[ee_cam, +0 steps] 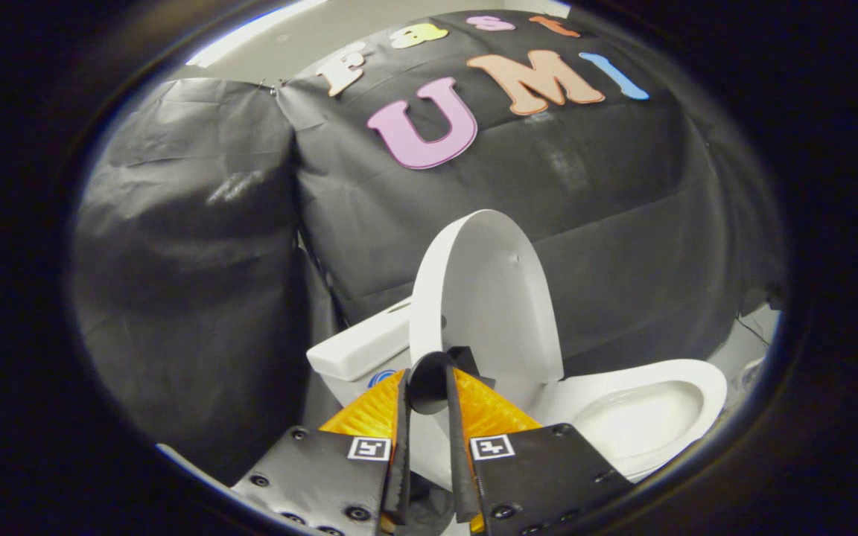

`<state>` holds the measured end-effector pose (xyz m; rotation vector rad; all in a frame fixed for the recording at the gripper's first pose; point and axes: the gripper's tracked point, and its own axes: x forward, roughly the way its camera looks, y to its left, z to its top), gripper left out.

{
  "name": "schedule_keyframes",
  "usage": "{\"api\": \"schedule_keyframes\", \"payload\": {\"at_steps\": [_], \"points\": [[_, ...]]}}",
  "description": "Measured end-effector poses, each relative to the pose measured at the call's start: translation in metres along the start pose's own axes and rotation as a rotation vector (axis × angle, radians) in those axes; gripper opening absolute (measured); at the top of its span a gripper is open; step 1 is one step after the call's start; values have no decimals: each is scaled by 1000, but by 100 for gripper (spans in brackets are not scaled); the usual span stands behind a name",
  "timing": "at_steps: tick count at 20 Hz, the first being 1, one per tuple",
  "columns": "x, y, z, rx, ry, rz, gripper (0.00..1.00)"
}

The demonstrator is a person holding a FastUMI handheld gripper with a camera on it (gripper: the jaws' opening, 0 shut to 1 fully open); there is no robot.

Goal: Open the toilet lid.

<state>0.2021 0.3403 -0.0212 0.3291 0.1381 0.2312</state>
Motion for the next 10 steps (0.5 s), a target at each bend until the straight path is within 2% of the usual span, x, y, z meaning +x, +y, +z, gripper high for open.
{"api": "schedule_keyframes", "payload": {"at_steps": [5,10], "points": [[25,20,-11,-8,15,51,25],[37,32,-17,-40,34,62,25]]}}
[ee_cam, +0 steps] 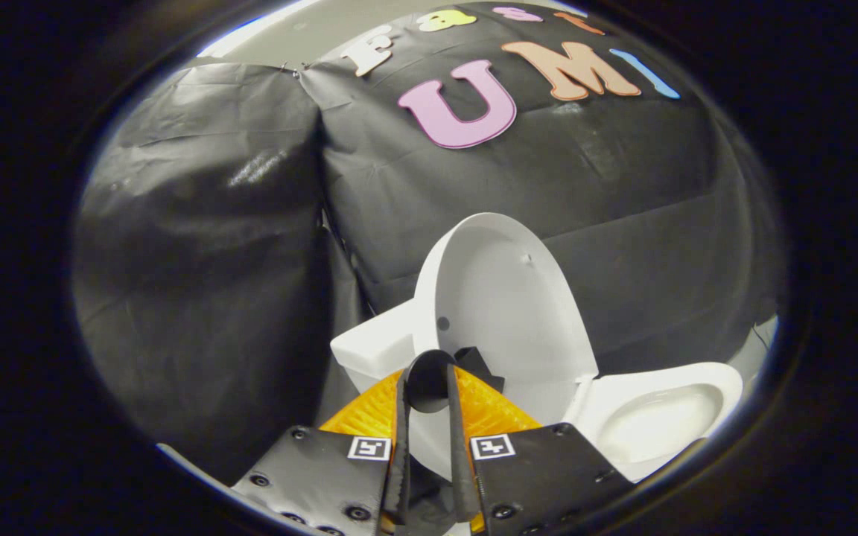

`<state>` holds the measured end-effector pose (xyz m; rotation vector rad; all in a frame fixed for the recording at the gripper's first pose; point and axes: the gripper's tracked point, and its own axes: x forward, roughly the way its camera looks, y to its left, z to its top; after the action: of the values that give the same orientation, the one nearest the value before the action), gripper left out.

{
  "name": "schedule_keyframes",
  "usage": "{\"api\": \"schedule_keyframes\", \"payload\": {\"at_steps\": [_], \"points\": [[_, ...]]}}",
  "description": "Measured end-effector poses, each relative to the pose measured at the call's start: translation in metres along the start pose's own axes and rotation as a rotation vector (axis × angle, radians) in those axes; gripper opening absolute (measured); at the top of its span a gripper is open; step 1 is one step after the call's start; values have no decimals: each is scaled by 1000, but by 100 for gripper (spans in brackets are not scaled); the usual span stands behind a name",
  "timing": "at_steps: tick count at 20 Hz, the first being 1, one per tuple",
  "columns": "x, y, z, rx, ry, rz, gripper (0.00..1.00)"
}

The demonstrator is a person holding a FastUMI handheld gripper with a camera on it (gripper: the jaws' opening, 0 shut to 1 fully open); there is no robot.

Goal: Open the toilet lid.

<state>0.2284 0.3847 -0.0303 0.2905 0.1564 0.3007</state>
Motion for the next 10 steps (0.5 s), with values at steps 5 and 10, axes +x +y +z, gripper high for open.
{"api": "schedule_keyframes", "payload": {"at_steps": [5,10], "points": [[10,5,-1,-63,9,-16,25],[6,3,1,-108,18,-54,25]]}}
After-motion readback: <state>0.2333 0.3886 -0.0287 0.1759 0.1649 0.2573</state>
